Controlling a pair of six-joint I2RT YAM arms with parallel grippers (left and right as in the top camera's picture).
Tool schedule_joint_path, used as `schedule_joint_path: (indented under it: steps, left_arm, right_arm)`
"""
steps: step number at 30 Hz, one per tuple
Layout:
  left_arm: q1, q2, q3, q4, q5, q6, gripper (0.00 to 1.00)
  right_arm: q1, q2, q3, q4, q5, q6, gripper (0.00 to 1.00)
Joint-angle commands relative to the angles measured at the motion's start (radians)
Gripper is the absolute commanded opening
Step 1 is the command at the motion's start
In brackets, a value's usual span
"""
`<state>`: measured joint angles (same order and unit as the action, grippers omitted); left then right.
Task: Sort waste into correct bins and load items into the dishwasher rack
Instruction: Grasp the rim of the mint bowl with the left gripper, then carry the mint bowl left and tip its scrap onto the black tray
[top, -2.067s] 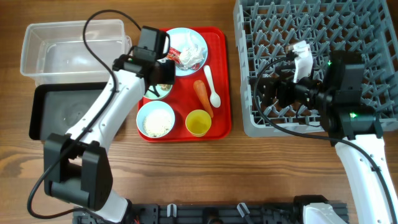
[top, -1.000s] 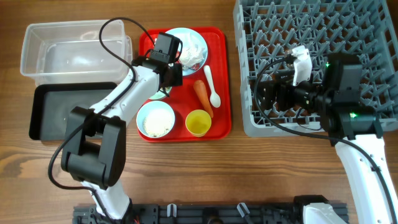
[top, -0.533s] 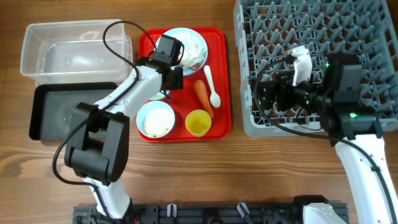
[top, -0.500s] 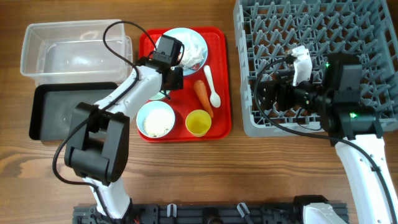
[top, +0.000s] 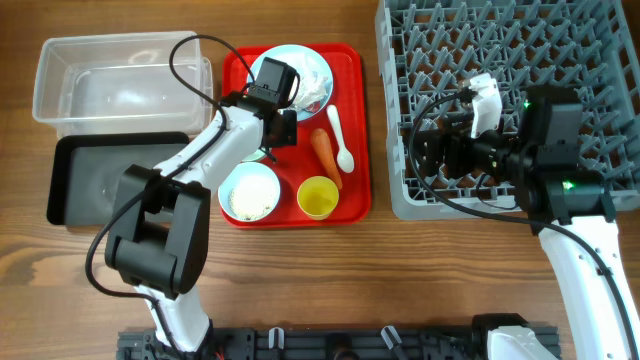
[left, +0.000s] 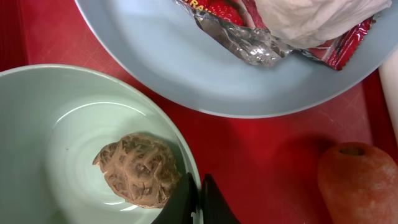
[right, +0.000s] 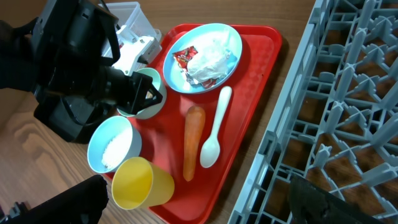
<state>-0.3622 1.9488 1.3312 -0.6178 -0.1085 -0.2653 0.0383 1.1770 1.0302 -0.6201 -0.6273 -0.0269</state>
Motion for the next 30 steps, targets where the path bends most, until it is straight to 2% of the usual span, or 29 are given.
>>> schedule_joint_path:
  steps: [1,6,23,30]
  left_arm:
    - [0.006,0.014,0.014,0.002,-0.024,-0.005,0.04]
    - [0.006,-0.023,0.018,-0.003,-0.024,-0.005,0.04]
    - [0.01,-0.334,0.021,-0.11,-0.021,-0.005,0.04]
    - [0.103,-0.499,0.021,-0.238,0.108,-0.006,0.04]
  right_arm:
    - [0.003,0.005,0.019,0.006,0.011,0.0,0.95]
    - [0.003,0.005,0.019,0.006,0.025,0.001,0.95]
    - [0.003,0.005,0.019,0.006,0.025,0.001,0.94]
    - [0.003,0.005,0.019,0.005,0.025,0.003,0.94]
